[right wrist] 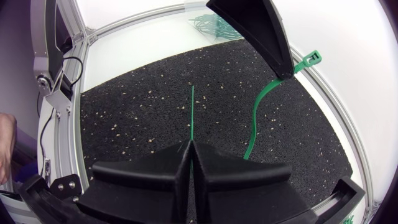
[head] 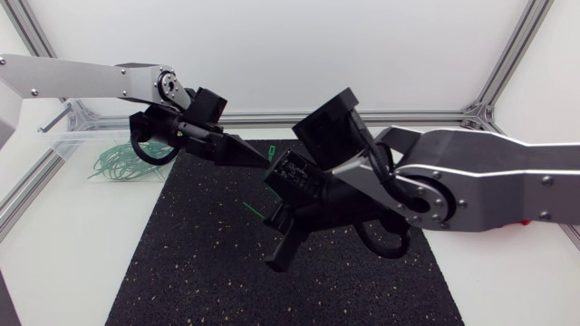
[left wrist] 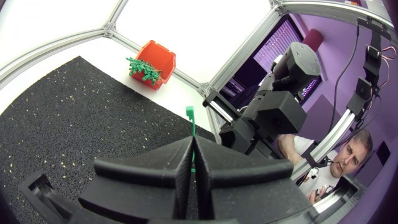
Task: Take a green cable tie from the red box, thread the tail through the head to close it, then place it in the transparent bin on the left.
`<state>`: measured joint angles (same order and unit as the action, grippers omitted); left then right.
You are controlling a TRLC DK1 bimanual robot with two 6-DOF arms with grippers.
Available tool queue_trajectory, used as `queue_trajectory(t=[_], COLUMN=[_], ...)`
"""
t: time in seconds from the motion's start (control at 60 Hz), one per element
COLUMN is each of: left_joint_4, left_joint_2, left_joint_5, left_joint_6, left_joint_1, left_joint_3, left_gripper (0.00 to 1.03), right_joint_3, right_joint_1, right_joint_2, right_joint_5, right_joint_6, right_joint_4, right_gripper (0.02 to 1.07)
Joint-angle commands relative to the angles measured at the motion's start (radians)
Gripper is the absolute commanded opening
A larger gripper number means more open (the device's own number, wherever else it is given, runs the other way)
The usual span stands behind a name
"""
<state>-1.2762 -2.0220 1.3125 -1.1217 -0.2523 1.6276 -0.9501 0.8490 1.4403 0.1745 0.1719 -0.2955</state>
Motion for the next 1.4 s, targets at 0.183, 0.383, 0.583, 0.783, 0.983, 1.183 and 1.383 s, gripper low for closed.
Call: queue_trajectory(t=[0.183,0.383,0.583,0.783,0.983,1.183,1.383], left_joint_4=[0.066,0.166,0.291,0.667,0.773,0.810,0.825], left_joint_2=[0.051,0.105,0.144,0.226,0.224,0.195,0.160], left_joint_5=[-0.001,-0.050,-0.093,-0.153,-0.137,-0.064,-0.006], left_joint_6=[0.007,0.010,0.022,0.260,0.353,0.398,0.436], left_joint_1=[-0.035,-0.051,-0.065,-0.082,-0.070,-0.051,-0.021], left_joint_3=[-0.040,-0.101,-0.192,-0.350,-0.387,-0.399,-0.396], left_gripper=[0.03,0.03,0.03,0.03,0.03,0.03,0.03], right_joint_3=[0.051,0.105,0.123,0.122,0.039,-0.001,-0.006], right_joint_1=[0.009,0.028,0.001,-0.030,-0.061,-0.085,-0.036], right_joint_2=[-0.124,-0.184,-0.176,-0.199,-0.164,-0.158,-0.176], right_joint_5=[0.062,0.006,0.016,0.023,0.034,0.059,0.028], right_joint_6=[-0.046,0.009,0.089,0.098,0.028,-0.049,-0.095], right_joint_4=[-0.010,0.056,0.075,0.087,0.013,-0.030,-0.036], right_gripper=[0.08,0.08,0.08,0.08,0.07,0.07,0.07])
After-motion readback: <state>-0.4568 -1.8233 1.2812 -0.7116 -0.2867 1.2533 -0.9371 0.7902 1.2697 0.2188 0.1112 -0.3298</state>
